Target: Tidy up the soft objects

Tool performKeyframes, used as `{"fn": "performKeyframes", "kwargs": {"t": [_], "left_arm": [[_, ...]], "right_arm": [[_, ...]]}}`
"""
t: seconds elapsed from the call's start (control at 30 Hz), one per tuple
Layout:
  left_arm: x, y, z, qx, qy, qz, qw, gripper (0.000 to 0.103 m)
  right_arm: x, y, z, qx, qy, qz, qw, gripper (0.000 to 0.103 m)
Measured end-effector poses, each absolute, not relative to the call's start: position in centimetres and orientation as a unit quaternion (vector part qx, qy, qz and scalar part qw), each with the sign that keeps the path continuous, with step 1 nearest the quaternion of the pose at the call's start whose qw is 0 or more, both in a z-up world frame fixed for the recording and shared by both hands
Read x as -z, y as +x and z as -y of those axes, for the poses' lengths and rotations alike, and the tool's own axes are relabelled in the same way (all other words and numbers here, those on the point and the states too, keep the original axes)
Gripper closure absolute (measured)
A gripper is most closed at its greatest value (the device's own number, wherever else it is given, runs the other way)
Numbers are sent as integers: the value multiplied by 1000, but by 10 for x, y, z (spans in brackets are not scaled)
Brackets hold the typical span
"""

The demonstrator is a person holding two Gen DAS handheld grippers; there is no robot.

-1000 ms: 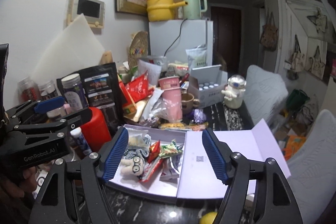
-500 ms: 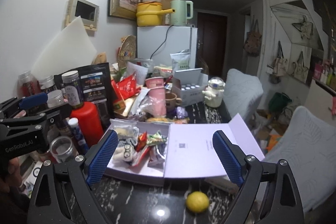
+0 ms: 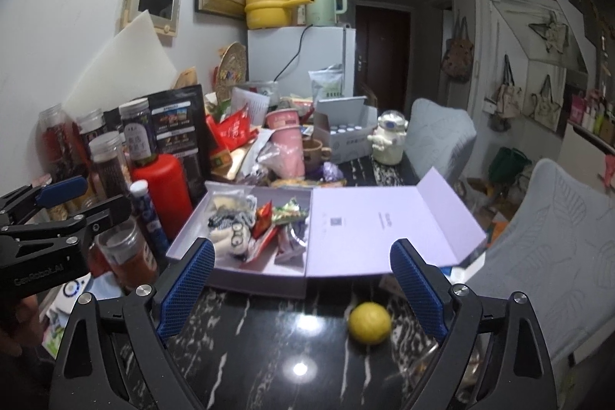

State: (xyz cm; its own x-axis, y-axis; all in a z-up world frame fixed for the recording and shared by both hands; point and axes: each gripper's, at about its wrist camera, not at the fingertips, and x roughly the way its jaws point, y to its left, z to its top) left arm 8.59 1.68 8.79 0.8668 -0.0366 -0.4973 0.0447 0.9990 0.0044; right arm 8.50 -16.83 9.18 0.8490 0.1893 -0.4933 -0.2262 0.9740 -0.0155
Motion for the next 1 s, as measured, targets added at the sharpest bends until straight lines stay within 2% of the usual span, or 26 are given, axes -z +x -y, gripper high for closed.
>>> {"fn": "performKeyframes", "kwargs": {"t": [0.5,1.0], "left_arm": [[-60,81,-19,32,-11,-290,956,25],[-52,83,-19,36,-10,-301,953,25]], "right_arm": [[-62,77,162,-130,-24,-286,949,9],[-58,79,158,-127,-30,-293,947,9]]}}
